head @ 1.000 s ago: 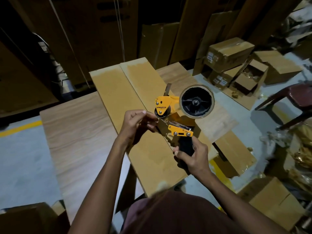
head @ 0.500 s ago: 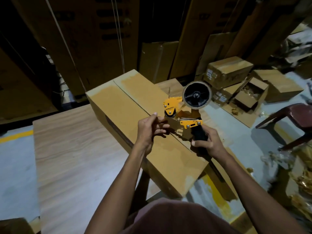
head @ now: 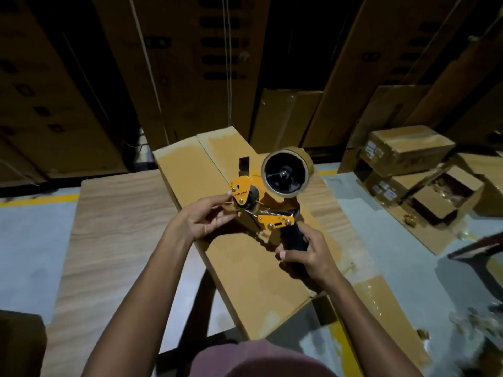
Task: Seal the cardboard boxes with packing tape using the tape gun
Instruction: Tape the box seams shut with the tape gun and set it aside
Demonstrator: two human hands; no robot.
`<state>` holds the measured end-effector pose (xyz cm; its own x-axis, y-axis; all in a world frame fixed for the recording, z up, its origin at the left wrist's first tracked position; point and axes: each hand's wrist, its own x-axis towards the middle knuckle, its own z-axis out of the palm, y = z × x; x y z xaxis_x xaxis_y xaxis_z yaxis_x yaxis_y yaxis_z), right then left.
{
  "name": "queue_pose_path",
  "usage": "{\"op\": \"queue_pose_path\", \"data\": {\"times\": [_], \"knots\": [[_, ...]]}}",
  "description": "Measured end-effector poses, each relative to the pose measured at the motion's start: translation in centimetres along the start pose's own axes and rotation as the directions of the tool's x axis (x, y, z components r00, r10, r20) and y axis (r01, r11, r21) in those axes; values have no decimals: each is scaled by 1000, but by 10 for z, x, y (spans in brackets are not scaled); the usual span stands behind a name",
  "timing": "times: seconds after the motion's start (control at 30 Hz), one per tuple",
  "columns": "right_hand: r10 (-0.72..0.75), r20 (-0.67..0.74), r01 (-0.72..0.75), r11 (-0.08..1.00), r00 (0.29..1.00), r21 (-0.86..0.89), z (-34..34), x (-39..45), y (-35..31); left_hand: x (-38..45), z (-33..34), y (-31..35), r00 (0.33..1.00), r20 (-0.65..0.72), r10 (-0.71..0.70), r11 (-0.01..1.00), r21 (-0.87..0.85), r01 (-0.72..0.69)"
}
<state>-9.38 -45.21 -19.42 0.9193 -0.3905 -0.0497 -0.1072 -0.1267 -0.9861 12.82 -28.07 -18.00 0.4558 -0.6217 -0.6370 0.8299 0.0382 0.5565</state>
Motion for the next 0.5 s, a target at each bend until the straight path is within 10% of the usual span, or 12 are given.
{"op": "queue_pose_path", "data": {"times": [0.5], "knots": [[47, -46, -52, 991, 998, -122, 44, 108, -47, 37, 15, 151, 941, -37, 336, 602, 777, -185]]}}
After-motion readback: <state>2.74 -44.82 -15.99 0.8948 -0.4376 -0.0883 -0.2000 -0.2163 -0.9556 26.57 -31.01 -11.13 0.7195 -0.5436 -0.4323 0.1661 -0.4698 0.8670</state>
